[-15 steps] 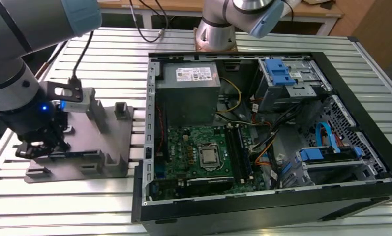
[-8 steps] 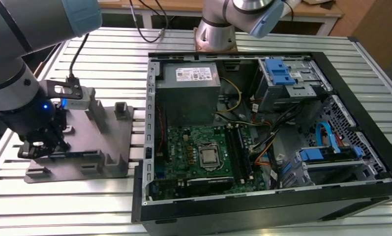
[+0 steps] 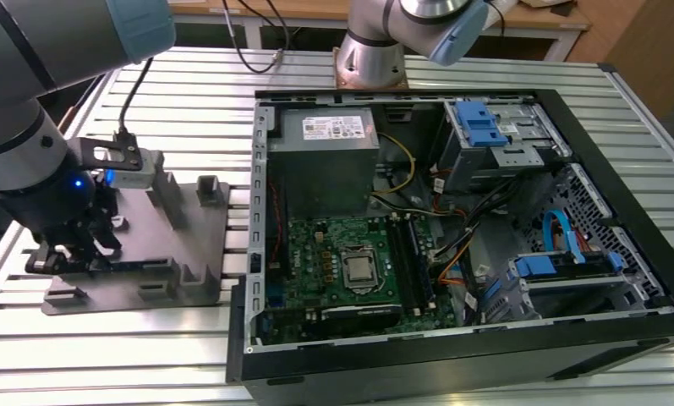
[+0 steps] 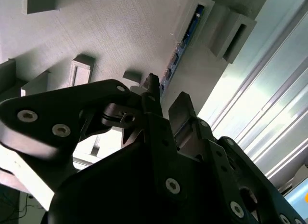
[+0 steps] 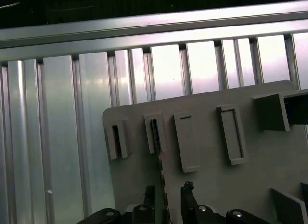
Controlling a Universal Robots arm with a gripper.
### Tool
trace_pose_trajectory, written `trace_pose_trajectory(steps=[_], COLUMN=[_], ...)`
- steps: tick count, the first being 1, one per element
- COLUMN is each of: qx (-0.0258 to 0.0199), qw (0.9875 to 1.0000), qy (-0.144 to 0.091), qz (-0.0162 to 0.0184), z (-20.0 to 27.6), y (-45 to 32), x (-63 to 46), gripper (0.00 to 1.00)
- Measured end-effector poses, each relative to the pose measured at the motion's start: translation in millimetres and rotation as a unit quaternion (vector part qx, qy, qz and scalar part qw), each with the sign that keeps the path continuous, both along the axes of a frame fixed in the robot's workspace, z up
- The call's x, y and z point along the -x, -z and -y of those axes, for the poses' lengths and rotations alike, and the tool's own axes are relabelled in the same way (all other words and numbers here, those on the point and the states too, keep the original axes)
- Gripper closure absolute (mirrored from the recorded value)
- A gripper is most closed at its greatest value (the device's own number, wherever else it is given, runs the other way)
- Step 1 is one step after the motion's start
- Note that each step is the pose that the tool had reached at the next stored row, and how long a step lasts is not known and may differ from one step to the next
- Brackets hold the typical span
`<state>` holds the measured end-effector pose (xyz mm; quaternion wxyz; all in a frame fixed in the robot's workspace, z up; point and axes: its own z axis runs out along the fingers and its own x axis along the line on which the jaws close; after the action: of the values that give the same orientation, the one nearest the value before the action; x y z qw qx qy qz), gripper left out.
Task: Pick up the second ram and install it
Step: 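Pick up the second ram and move it above second insertion slot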
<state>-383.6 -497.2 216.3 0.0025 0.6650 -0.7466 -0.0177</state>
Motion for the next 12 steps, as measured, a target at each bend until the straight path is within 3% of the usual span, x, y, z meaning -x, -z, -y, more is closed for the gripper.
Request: trace_pose_trajectory(steps=[3, 6, 8, 12], qx=[0.0005, 0.0012, 0.0012, 0.0013], qw=[1.0, 0.9996, 0.999, 0.9989], qy=[-0.003, -0.029, -0.044, -0.048], qz=[0.0001, 0.0001, 0.0001, 0.0001], z=[0.3, 0.4, 0.4, 0.3], y=[0.5, 2.1, 5.3, 12.4], x=[0.0, 0.0, -0.3, -0.7], gripper=[0.64, 0.64, 0.64, 0.64])
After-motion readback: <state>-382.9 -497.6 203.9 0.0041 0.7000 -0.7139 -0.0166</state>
